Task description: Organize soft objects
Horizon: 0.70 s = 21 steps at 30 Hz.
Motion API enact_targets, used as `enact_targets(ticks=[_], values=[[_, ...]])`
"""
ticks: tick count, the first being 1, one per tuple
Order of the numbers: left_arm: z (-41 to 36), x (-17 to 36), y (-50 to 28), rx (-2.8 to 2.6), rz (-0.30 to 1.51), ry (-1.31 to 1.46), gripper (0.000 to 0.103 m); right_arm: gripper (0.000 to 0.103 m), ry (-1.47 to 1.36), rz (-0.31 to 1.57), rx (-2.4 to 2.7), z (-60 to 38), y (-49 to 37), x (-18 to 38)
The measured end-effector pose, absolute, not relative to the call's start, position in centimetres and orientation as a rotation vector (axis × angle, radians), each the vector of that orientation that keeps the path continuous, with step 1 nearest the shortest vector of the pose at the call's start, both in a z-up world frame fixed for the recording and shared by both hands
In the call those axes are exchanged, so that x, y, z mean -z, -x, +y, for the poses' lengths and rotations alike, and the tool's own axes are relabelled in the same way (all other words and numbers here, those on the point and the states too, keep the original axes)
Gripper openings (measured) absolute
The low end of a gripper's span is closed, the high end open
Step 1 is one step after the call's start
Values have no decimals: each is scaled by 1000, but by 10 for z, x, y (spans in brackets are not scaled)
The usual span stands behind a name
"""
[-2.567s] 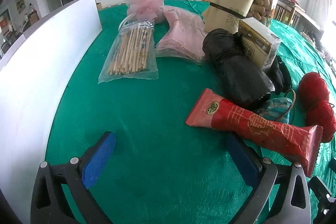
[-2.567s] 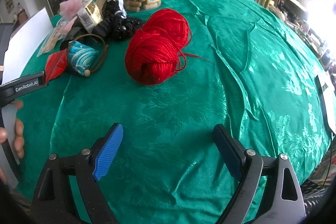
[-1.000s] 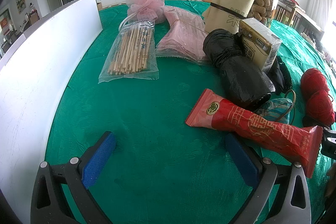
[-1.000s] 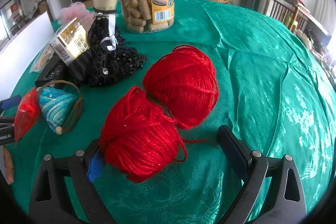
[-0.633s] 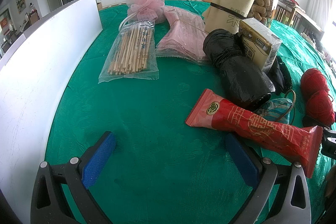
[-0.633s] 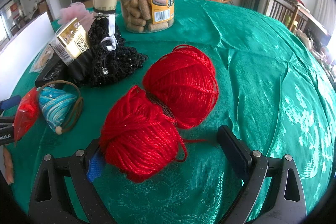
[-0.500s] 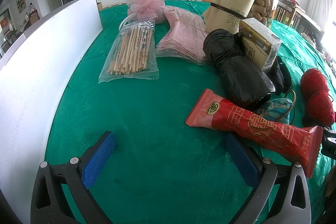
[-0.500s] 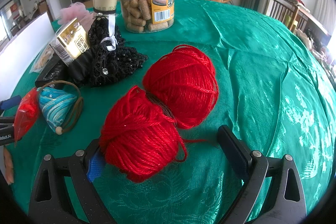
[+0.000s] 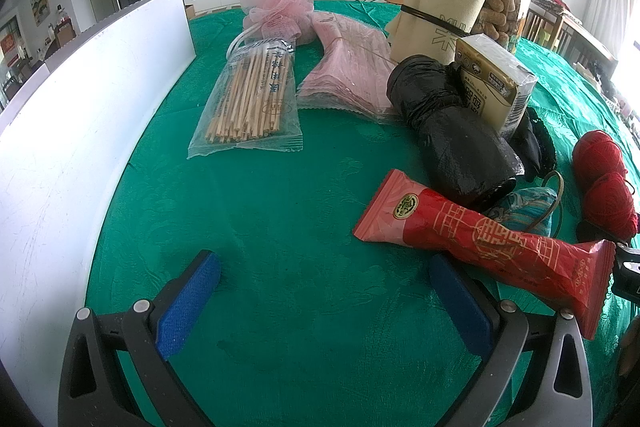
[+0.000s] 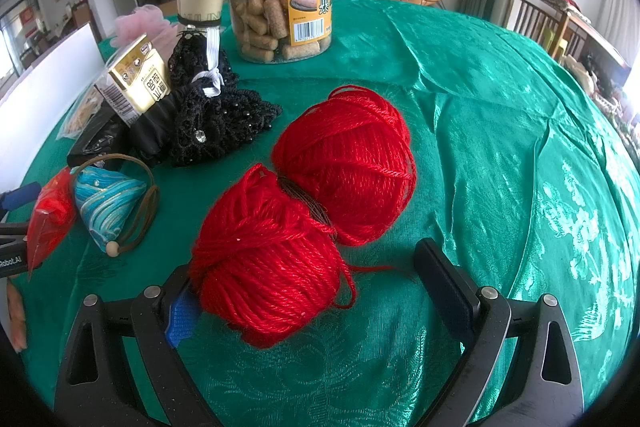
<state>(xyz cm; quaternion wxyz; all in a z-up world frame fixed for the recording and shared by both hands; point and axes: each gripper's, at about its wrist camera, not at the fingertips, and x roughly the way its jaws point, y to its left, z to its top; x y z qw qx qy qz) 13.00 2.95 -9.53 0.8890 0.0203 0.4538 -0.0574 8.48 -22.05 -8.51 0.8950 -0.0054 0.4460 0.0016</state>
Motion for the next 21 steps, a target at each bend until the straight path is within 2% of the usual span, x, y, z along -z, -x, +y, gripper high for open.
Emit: enact_targets(ticks=[21], values=[[38, 95, -92, 223, 953, -102, 103, 97, 10, 924, -4, -221, -85, 85]])
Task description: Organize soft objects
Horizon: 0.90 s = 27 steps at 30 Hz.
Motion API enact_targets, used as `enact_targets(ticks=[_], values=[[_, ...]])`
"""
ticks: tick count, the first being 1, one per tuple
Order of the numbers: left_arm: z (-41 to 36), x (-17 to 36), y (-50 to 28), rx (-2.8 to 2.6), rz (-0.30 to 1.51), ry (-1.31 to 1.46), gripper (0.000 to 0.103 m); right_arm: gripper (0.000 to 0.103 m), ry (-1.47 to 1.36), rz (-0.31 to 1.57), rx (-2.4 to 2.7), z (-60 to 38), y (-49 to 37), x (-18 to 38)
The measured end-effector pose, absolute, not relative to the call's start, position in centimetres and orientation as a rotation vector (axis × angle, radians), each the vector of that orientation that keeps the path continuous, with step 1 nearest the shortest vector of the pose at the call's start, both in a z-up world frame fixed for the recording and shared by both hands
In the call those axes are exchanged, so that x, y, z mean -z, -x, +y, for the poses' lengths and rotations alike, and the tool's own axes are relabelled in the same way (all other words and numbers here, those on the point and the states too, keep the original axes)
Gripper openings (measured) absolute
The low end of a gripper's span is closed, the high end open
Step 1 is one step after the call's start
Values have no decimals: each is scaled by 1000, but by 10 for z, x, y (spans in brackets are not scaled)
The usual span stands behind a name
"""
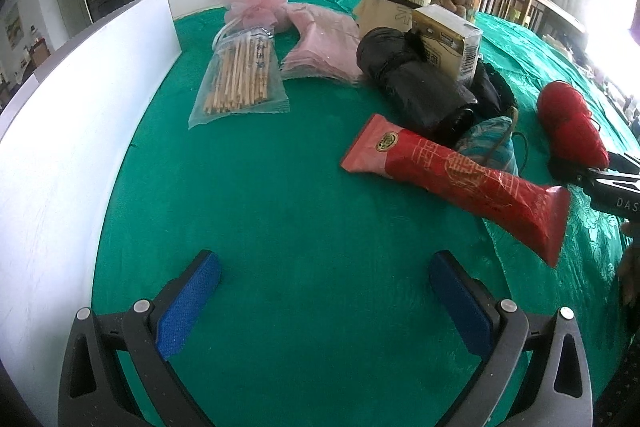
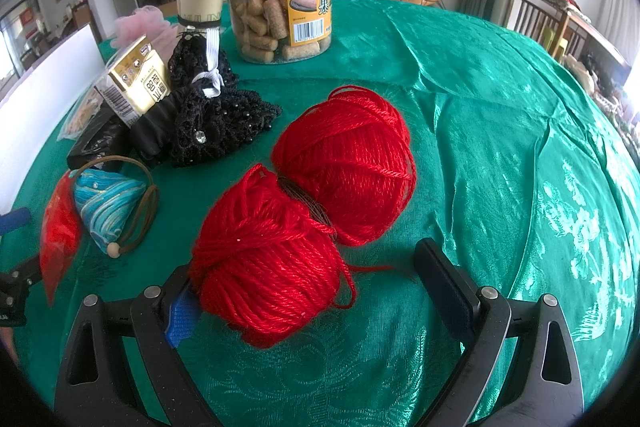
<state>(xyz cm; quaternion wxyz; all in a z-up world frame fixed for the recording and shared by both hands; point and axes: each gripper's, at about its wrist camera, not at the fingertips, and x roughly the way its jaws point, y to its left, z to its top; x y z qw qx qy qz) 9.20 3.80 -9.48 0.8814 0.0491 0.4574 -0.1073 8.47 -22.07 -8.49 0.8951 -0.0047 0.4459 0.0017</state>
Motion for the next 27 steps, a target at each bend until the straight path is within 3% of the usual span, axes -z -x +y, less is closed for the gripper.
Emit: enact_targets(ticks=[27], values=[[39, 95, -90, 228, 947, -101, 103, 97, 9, 924, -3, -221, -85, 85]])
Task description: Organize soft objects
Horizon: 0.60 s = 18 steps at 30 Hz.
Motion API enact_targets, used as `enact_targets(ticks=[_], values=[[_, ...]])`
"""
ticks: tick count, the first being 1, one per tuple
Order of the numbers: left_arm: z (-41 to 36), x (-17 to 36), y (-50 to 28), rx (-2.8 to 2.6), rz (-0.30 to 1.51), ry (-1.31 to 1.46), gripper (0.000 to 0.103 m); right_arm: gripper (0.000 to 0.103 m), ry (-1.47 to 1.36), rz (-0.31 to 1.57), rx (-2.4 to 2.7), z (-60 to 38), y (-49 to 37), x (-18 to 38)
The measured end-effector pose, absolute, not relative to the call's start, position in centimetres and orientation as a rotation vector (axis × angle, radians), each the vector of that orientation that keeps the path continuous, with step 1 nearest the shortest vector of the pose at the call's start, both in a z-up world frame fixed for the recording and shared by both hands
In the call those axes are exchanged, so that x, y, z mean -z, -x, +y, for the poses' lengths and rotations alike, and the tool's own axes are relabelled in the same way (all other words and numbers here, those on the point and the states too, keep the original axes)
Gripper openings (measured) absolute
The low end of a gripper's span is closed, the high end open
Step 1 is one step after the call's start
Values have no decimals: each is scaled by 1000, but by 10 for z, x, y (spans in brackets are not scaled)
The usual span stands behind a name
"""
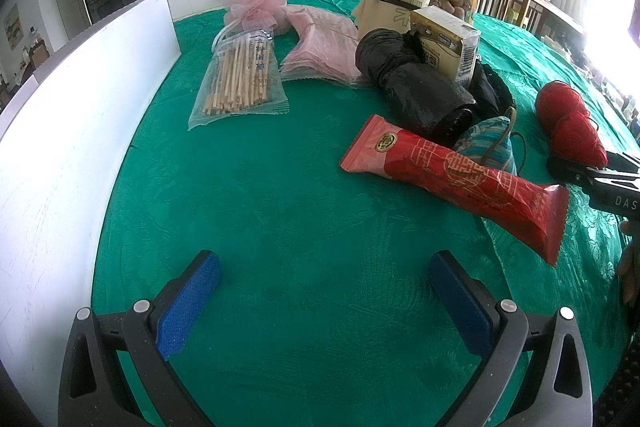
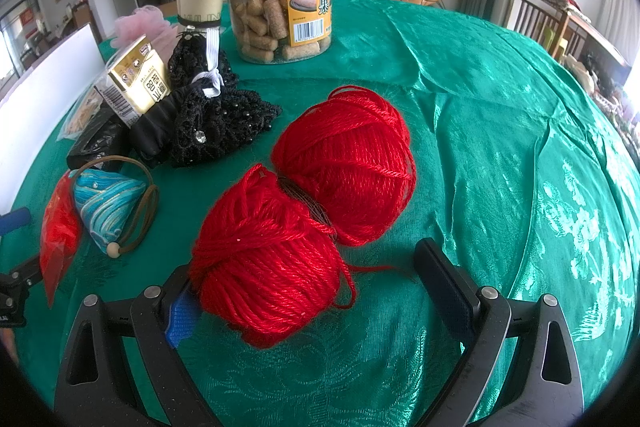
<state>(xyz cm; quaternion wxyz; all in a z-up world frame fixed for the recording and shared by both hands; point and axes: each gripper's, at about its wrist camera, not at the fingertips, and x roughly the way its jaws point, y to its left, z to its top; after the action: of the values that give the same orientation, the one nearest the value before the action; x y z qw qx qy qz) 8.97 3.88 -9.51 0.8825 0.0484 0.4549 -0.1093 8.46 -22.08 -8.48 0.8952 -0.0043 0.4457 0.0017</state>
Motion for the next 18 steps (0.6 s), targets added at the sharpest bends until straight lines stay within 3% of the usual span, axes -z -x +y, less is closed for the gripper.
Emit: enact_targets(ticks=[18], values=[[40, 95, -90, 233, 952, -101, 103, 97, 9, 924, -3, -221, -84, 85]])
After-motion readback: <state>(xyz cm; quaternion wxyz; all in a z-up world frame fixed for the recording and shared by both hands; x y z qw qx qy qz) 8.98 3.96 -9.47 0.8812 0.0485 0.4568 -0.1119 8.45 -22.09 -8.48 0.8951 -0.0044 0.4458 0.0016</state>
